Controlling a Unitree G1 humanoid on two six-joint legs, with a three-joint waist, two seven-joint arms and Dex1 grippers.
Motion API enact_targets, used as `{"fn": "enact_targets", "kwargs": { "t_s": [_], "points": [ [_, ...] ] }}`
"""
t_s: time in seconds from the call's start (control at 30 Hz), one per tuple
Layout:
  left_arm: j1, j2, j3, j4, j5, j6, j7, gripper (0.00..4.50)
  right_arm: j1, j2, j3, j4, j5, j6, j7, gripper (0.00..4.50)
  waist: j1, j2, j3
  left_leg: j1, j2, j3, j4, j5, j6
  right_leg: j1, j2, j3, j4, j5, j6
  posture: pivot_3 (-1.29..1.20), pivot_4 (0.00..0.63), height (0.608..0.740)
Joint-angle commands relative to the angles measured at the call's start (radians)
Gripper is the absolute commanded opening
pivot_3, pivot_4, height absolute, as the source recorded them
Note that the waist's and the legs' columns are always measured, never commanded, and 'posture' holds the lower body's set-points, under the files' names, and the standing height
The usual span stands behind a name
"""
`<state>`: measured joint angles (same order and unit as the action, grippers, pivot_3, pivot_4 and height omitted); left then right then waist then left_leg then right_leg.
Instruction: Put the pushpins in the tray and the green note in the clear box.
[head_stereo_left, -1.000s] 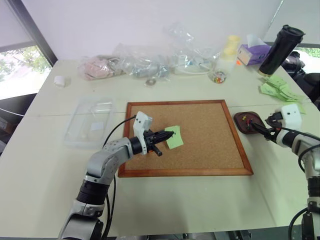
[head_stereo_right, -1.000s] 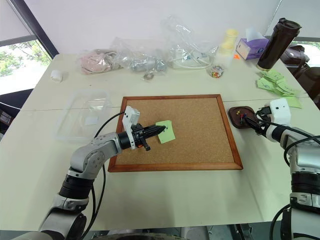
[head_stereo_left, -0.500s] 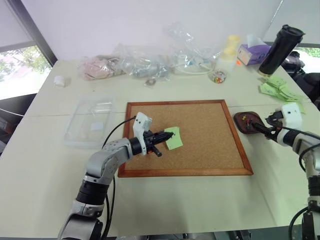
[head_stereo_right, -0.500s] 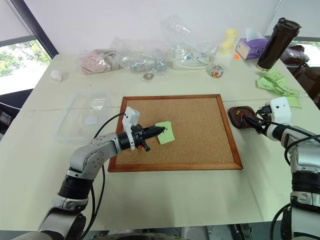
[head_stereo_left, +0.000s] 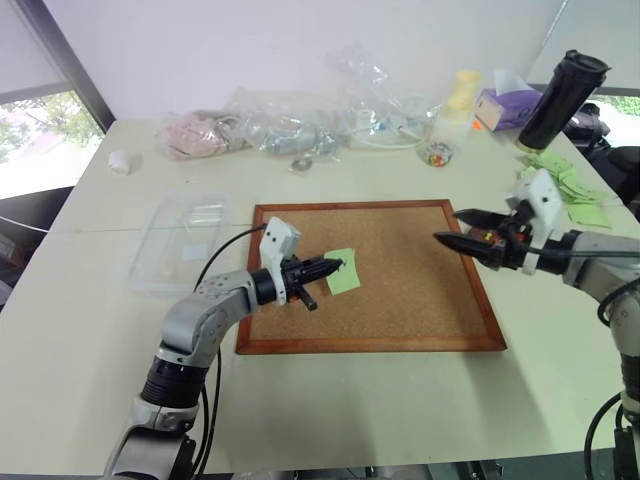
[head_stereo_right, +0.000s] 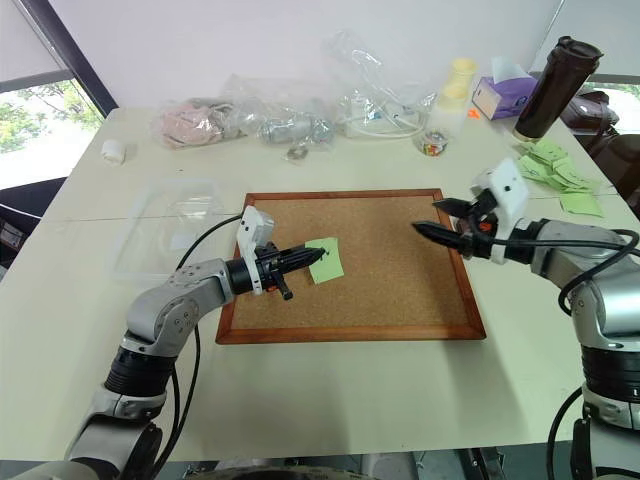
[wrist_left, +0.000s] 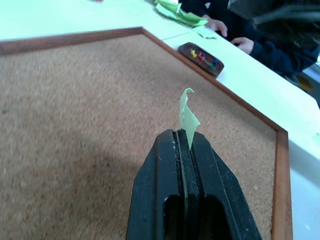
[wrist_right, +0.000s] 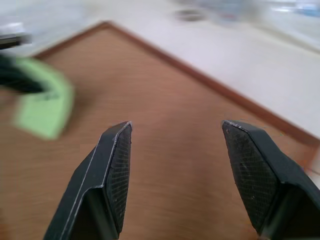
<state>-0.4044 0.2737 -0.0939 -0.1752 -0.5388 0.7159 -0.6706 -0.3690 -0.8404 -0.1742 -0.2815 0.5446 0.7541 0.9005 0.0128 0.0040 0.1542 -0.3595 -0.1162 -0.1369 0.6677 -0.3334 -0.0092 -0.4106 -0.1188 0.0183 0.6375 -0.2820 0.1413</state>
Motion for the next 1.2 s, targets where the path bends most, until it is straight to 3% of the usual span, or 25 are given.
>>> {"fn": "enact_targets", "kwargs": {
  "t_s": [0.03, 0.27, 0.5, 0.8, 0.9, 1.13, 1.2],
  "points": [
    [-0.032, 0.015, 0.087, -0.068, -0.032, 0.004, 0.048, 0.0, -0.037, 0.029, 0.071, -0.061, 0.015, -0.018, 0.02, 2.9, -0.001, 0.0, 0.0, 0.0, 0.0, 0.0, 0.0, 0.0, 0.0, 0.0, 0.0, 0.0, 0.0, 0.0, 0.0, 0.0, 0.15, 0.74],
    [-0.061, 0.114, 0.33, -0.171, -0.085, 0.054, 0.206, 0.0, -0.118, 0.066, 0.15, -0.052, 0.026, -0.04, 0.075, 2.9, -0.003, -0.001, 0.0, 0.0, 0.0, 0.0, 0.0, 0.0, 0.0, -0.001, 0.0, 0.0, 0.0, 0.0, 0.0, 0.0, 0.15, 0.74],
    [0.016, 0.288, 0.509, -0.106, -0.069, 0.018, 0.205, 0.0, -0.178, 0.097, 0.212, 0.002, -0.013, -0.094, 0.103, 2.9, -0.001, -0.001, 0.001, 0.0, 0.0, 0.0, 0.0, 0.0, 0.0, -0.001, 0.0, 0.0, 0.0, 0.0, 0.0, 0.0, 0.15, 0.74],
    [0.058, 0.353, 0.537, -0.007, -0.039, -0.037, 0.191, 0.0, -0.2, 0.108, 0.235, 0.055, -0.056, -0.147, 0.12, 2.9, -0.003, -0.001, 0.001, -0.001, 0.0, -0.002, 0.0, 0.0, 0.0, -0.001, 0.0, -0.002, 0.0, 0.0, 0.0, 0.0, 0.15, 0.74],
    [0.108, 0.371, 0.497, 0.009, -0.025, -0.032, 0.145, 0.89, -0.197, 0.106, 0.239, 0.061, -0.069, -0.161, 0.125, 2.97, -0.007, -0.001, 0.001, 0.0, 0.001, -0.002, -0.001, 0.0, 0.0, -0.001, 0.0, -0.001, 0.0, 0.0, 0.0, 0.0, 0.15, 0.74],
    [0.128, 0.414, 0.509, -0.027, -0.079, -0.024, 0.061, 4.19, -0.183, 0.107, 0.23, 0.064, -0.084, -0.17, 0.121, 2.97, -0.005, -0.001, 0.001, -0.001, 0.001, -0.002, -0.001, 0.0, 0.0, -0.002, 0.0, -0.001, 0.0, 0.0, 0.0, 0.0, 0.15, 0.74],
    [0.133, 0.43, 0.508, -0.04, -0.1, -0.012, 0.039, 4.4, -0.173, 0.102, 0.227, 0.064, -0.09, -0.172, 0.122, 2.97, -0.004, -0.001, 0.001, -0.001, 0.001, -0.002, -0.001, 0.0, 0.0, -0.002, -0.001, -0.001, 0.0, 0.0, 0.0, 0.0, 0.15, 0.74]
  ]
}}
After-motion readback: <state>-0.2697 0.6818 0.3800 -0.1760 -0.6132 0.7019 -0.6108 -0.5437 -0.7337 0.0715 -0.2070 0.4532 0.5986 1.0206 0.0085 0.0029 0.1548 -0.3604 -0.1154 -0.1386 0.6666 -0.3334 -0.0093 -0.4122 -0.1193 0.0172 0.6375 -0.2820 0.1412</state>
